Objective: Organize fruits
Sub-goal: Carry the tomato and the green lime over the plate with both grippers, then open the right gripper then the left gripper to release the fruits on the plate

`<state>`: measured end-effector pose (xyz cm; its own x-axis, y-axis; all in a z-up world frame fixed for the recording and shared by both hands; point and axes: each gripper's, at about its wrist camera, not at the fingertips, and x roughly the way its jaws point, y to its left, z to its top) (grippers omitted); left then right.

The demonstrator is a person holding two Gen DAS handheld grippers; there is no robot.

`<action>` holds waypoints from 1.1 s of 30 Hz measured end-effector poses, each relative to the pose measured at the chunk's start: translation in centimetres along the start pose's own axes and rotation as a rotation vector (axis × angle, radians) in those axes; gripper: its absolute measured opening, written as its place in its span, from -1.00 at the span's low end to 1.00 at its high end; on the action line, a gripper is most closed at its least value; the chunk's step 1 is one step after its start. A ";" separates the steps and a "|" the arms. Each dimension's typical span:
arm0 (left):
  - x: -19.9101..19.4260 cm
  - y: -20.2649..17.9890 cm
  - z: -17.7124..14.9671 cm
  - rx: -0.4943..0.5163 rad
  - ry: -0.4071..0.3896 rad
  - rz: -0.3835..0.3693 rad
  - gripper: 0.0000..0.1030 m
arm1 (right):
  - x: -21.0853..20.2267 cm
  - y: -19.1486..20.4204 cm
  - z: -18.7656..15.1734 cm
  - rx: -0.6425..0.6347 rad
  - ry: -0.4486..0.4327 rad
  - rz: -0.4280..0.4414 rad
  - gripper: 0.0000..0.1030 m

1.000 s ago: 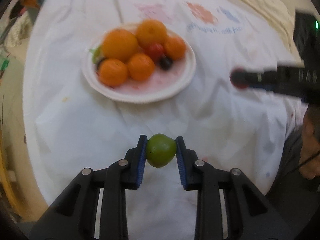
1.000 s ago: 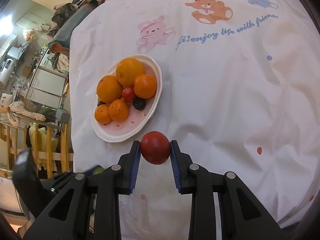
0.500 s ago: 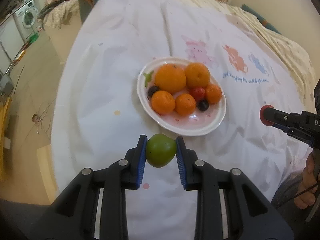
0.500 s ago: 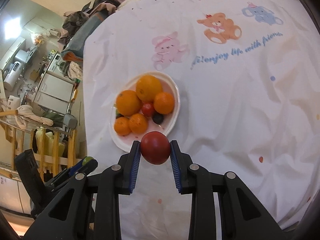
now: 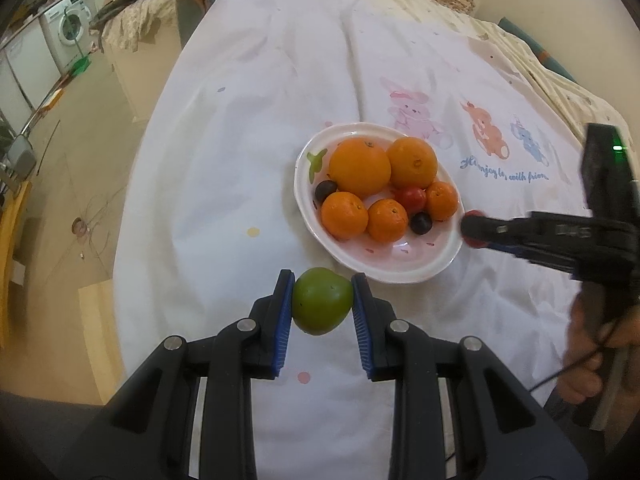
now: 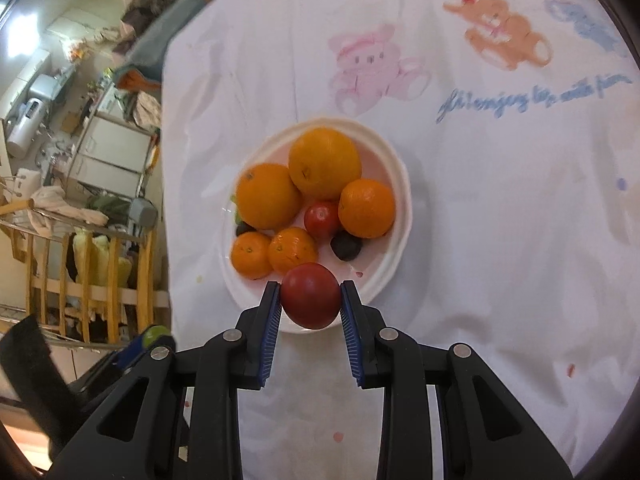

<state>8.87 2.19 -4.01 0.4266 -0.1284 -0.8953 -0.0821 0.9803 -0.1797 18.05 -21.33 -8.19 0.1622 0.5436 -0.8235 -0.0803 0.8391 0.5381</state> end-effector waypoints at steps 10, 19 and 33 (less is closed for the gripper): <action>1.2 0.0 0.6 -0.006 0.036 -0.006 -0.52 | 4.1 -0.2 0.9 0.023 0.074 0.026 0.08; 2.7 -1.0 0.4 0.022 0.060 0.018 -0.52 | -1.3 -1.5 -0.3 0.061 -0.061 0.034 0.34; 7.3 -5.6 2.9 0.069 0.113 0.030 -0.52 | -7.8 -6.6 -4.2 0.219 -0.177 0.040 0.67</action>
<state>15.05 -3.79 -8.37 0.3204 -0.1107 -0.9408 -0.0293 0.9915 -0.1267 13.20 -31.06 -6.05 0.3344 0.5480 -0.7667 0.1212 0.7818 0.6116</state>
